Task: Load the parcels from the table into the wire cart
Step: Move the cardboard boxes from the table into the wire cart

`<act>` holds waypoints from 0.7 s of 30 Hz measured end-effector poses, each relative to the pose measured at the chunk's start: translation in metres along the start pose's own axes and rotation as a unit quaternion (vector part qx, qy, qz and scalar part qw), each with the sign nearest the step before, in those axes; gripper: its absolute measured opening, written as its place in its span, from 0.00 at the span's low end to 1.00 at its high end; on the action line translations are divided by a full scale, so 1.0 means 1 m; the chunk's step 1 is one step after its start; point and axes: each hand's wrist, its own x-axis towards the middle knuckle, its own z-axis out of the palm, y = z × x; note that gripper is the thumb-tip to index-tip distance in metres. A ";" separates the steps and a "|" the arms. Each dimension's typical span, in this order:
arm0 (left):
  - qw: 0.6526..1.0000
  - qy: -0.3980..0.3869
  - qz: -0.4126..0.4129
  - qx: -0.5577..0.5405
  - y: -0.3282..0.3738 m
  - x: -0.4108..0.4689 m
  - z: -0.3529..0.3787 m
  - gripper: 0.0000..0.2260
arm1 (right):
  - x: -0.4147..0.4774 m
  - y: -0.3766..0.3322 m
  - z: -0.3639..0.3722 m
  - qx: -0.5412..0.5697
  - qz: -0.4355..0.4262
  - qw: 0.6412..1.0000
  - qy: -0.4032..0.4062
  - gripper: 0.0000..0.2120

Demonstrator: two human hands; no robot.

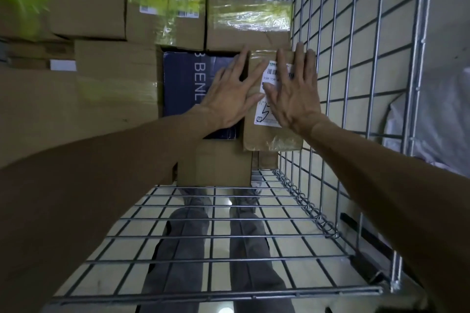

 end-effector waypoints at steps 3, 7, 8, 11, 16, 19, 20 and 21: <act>1.000 -0.013 -0.013 -0.021 0.000 0.003 0.004 0.29 | 0.005 0.003 0.009 0.009 -0.003 1.000 -0.010 0.33; 0.997 -0.052 -0.060 -0.005 -0.014 0.009 -0.002 0.29 | 0.022 -0.004 0.012 0.026 -0.009 0.999 -0.023 0.32; 0.997 -0.058 -0.059 0.007 -0.017 0.011 -0.001 0.29 | 0.022 -0.004 0.016 0.034 -0.008 0.999 -0.012 0.32; 0.996 -0.058 -0.067 0.010 -0.019 0.011 0.009 0.29 | 0.015 -0.008 0.031 0.029 -0.001 0.999 0.032 0.30; 0.996 -0.043 -0.060 0.050 -0.028 0.013 0.024 0.29 | 0.015 -0.015 0.048 0.022 0.024 0.997 0.070 0.29; 0.995 -0.019 -0.053 0.082 -0.032 0.012 0.032 0.29 | 0.014 -0.016 0.059 0.038 0.031 0.994 0.096 0.28; 0.994 -0.008 -0.052 0.099 -0.032 0.012 0.037 0.29 | 0.013 -0.016 0.062 0.041 0.035 0.994 0.100 0.28; 0.992 0.002 -0.053 0.116 -0.033 0.013 0.041 0.29 | 0.014 -0.016 0.065 0.040 0.037 0.993 0.103 0.28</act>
